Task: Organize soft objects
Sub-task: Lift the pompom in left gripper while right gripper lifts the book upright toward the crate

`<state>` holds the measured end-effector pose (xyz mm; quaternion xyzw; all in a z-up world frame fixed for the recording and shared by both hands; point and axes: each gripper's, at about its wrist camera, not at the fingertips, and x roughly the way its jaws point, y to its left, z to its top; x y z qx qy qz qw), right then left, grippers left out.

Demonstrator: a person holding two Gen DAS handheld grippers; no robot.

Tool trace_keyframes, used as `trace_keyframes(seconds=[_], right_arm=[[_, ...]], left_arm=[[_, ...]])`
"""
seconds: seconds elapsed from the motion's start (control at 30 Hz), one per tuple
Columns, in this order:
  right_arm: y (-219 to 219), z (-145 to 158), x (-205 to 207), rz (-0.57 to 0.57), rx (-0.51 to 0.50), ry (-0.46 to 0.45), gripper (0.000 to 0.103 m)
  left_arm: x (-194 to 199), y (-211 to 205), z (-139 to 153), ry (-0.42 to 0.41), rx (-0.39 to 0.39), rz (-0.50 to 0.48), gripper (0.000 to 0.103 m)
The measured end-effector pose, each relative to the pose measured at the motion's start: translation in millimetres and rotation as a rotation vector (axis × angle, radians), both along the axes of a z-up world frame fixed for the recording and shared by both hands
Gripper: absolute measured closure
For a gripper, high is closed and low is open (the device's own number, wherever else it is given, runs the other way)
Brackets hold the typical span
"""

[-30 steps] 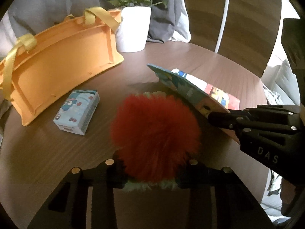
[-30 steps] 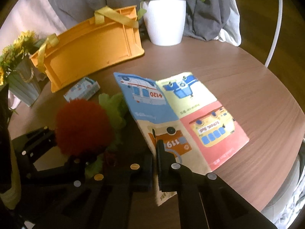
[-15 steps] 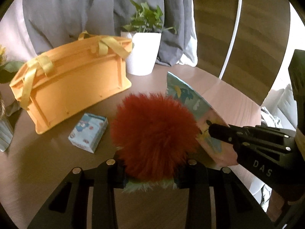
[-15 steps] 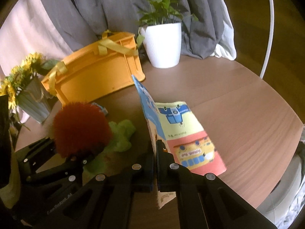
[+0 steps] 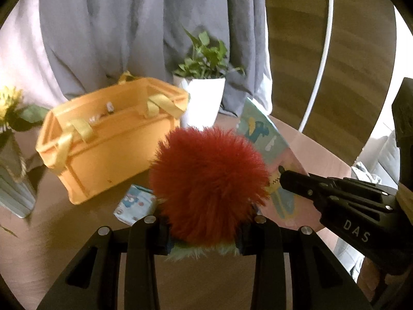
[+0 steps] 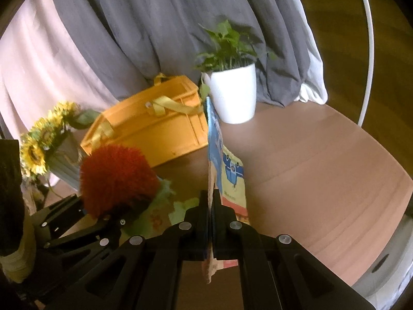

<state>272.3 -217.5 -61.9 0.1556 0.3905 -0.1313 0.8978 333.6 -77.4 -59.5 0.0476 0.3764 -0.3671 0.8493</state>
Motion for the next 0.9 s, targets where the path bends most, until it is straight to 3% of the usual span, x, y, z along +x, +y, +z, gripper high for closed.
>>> trace_keyframes(seconds=[0.9], right_arm=[[25, 77, 66, 0.186, -0.017, -0.229, 0.1]], left_arm=[[55, 41, 86, -0.147, -0.024, 0.235, 0.068]])
